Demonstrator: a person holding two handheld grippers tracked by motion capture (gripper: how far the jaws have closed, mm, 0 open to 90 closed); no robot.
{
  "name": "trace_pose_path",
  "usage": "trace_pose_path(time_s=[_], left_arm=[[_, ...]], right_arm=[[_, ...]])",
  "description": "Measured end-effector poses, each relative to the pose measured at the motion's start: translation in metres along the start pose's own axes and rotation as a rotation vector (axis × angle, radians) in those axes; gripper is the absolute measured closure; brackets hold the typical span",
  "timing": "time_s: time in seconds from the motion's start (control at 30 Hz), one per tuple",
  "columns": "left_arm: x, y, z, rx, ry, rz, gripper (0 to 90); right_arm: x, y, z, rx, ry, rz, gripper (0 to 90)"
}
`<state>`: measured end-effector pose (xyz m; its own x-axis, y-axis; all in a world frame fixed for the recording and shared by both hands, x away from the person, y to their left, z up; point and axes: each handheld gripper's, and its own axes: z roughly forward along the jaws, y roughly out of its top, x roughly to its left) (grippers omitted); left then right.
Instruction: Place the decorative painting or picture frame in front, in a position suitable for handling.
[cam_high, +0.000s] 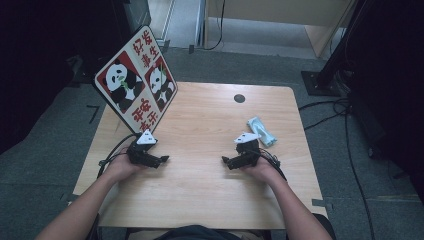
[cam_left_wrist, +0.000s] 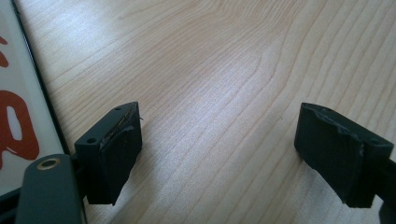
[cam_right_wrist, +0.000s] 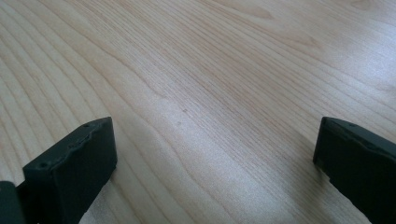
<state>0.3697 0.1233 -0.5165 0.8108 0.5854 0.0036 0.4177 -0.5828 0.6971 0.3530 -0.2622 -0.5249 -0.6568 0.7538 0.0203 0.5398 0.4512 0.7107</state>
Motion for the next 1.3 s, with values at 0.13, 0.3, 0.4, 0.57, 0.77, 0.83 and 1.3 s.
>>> trace_pose_path(time_s=[0.13,0.3,0.4,0.57,0.77,0.83,1.3], left_arm=[[-0.0001,-0.0002,0.0,-0.002,0.0,-0.002,15.0],[0.0003,-0.0012,0.0,-0.009,0.0,0.002,15.0],[0.0002,-0.0013,0.0,-0.01,0.0,0.002,15.1],[0.0001,-0.0013,0.0,-0.01,0.001,0.001,15.1],[-0.0001,-0.0014,0.0,-0.01,0.003,-0.001,14.9],[-0.0002,-0.0013,0.0,-0.008,0.005,-0.002,14.8],[-0.0009,-0.0002,-0.0004,0.001,0.013,-0.015,14.8]], right_arm=[[0.0,0.0,0.0,0.0,0.0,-0.001,0.0],[-0.0001,0.0,-0.0001,0.0,0.002,0.0,0.0],[-0.0001,-0.0001,-0.0001,0.0,0.002,-0.001,0.0],[0.0,-0.0001,-0.0001,0.0,0.002,-0.001,0.0],[0.0,-0.0001,-0.0001,0.0,0.001,0.0,0.0],[0.0,0.0,-0.0001,0.0,0.001,0.0,0.0],[-0.0003,-0.0001,0.0,0.0,0.001,-0.003,0.0]])
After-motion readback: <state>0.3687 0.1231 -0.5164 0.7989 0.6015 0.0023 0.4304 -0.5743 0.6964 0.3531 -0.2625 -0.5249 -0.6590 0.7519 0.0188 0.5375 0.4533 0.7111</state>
